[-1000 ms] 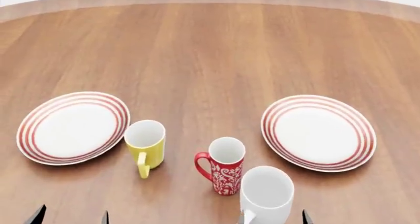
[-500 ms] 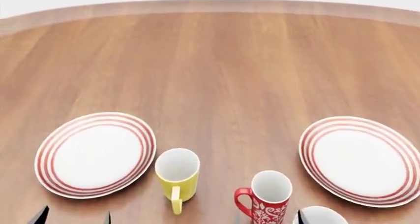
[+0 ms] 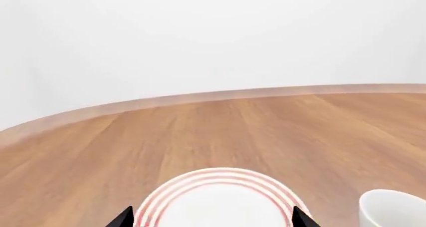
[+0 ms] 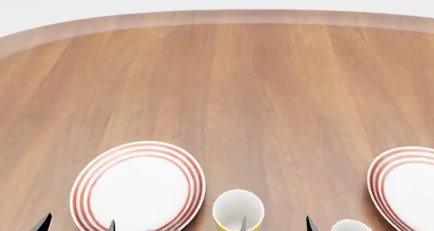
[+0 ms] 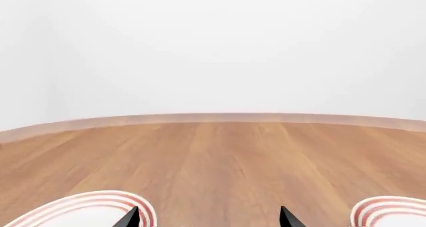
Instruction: Put the red mug on the left plate.
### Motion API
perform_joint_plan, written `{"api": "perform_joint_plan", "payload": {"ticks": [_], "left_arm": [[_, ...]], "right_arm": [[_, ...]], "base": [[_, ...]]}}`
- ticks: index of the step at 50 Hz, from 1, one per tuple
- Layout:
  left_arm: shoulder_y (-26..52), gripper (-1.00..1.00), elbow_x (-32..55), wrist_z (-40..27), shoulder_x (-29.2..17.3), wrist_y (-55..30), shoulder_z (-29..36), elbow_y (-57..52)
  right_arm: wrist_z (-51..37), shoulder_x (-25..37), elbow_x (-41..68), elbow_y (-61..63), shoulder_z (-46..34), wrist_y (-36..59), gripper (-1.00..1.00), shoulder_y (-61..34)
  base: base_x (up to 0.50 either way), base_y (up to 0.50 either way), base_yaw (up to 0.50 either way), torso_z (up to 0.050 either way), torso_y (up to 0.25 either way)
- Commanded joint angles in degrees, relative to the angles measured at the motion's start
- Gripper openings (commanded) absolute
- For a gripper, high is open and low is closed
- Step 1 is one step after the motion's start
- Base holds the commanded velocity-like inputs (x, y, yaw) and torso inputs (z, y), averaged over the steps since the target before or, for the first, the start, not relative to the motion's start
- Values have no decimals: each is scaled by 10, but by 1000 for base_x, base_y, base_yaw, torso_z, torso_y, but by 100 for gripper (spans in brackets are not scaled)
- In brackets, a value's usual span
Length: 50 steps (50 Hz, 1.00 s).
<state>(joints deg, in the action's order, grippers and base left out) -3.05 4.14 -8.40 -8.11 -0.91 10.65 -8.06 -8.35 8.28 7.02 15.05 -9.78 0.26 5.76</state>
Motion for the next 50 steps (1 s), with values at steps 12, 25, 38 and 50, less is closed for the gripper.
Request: {"api": "perform_joint_plan", "payload": {"ticks": [12, 25, 38, 50], "left_arm": [[0, 100, 2, -12, -9, -3, 12, -4], [2, 100, 6, -17, -13, 1, 16, 2], [1, 100, 9, -23, -17, 1, 21, 0], [1, 100, 9, -31, -21, 0, 24, -2]], "right_arm": [[-11, 8, 10, -1, -8, 2, 100, -3], [-66, -15, 41, -5, 16, 75, 100, -31], [-229, -70, 115, 49, 84, 169, 100, -70], [-330, -70, 204, 51, 110, 170, 100, -79]], "base": [[271, 349, 0, 0, 0], [105, 129, 0, 0, 0], [0, 0, 0, 0, 0], [0, 0, 0, 0, 0]]}}
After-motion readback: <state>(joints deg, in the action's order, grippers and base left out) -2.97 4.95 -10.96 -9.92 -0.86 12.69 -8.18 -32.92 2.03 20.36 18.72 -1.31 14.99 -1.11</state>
